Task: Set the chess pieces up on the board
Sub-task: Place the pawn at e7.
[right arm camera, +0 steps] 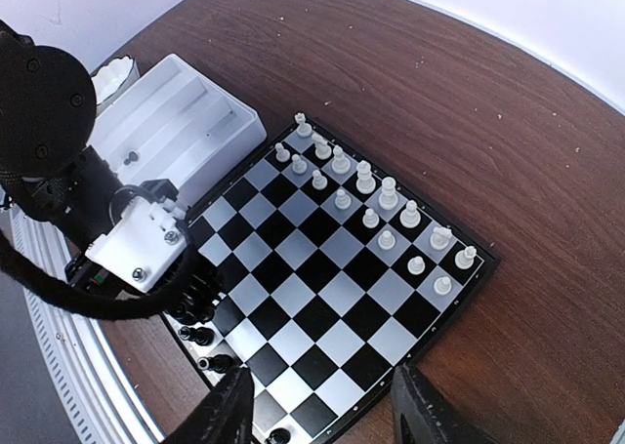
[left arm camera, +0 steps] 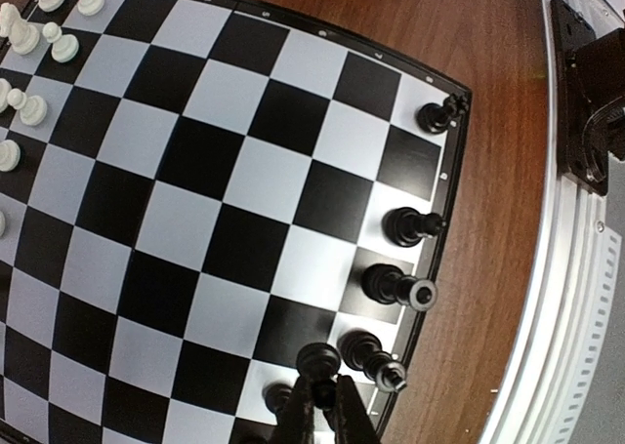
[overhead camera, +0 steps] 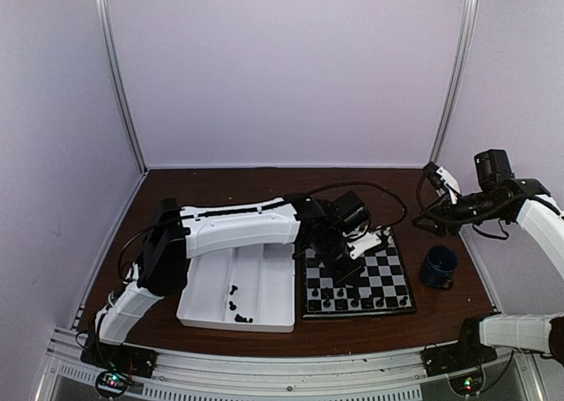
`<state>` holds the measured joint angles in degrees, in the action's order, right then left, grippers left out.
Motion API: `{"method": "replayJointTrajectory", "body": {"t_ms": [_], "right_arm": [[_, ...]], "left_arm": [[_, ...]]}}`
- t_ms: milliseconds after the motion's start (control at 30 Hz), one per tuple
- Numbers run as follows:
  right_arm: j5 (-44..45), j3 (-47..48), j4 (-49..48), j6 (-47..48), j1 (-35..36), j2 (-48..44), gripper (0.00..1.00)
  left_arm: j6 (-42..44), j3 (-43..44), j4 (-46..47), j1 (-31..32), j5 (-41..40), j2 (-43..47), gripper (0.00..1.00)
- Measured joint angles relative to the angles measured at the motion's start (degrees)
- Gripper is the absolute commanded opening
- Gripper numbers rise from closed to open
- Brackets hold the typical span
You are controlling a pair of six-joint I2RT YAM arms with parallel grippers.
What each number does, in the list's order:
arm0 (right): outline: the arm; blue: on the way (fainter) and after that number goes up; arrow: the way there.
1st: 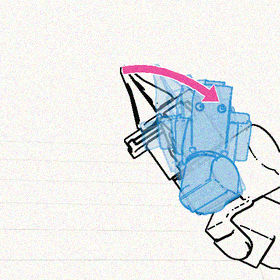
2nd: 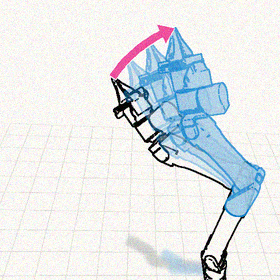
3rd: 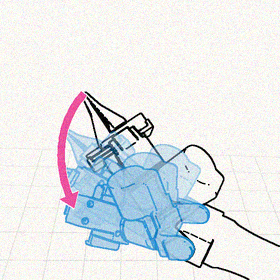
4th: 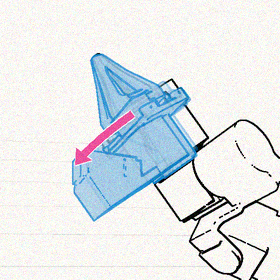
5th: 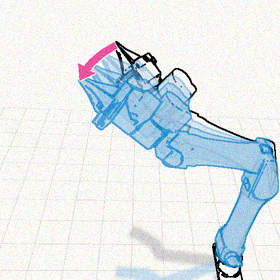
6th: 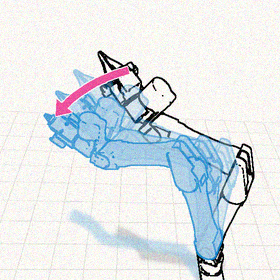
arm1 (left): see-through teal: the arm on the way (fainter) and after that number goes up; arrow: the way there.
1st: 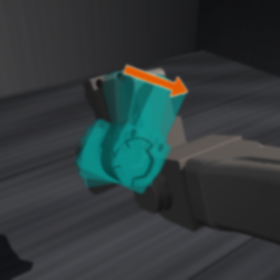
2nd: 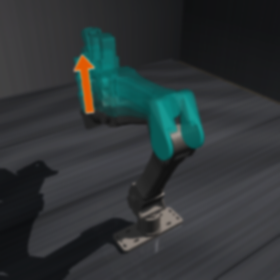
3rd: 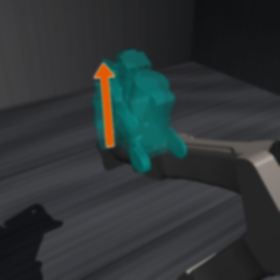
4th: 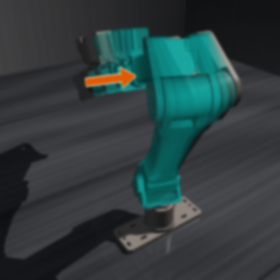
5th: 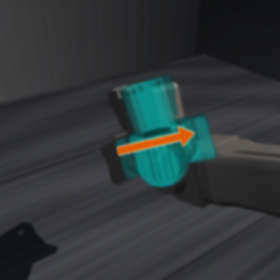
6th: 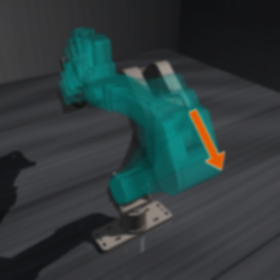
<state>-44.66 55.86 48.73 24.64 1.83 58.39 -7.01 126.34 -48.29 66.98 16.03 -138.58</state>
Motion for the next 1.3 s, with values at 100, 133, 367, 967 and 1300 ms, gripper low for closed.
{"method": "replayJointTrajectory", "body": {"t_ms": [100,133,367,967,1300], "right_arm": [[0.00,0.00,-0.15,0.02,0.00,0.00,0.51],[-0.02,0.00,-0.15,0.02,0.00,0.02,0.51],[-0.04,0.00,-0.17,0.02,0.00,0.02,0.51],[-0.09,0.00,-0.15,0.24,-0.04,0.13,0.52],[-0.13,-0.02,-0.15,0.44,-0.04,0.13,0.52]], "left_arm": [[0.13,0.55,-0.26,0.00,-0.92,-0.74,0.00],[0.13,0.74,-0.31,0.00,-1.18,-1.05,0.00],[0.09,0.87,-1.07,0.00,-2.45,-2.64,0.00],[0.02,1.20,-1.38,0.00,-2.54,-3.37,0.00],[0.00,1.84,-1.33,0.00,-1.81,-4.04,0.00]]}}
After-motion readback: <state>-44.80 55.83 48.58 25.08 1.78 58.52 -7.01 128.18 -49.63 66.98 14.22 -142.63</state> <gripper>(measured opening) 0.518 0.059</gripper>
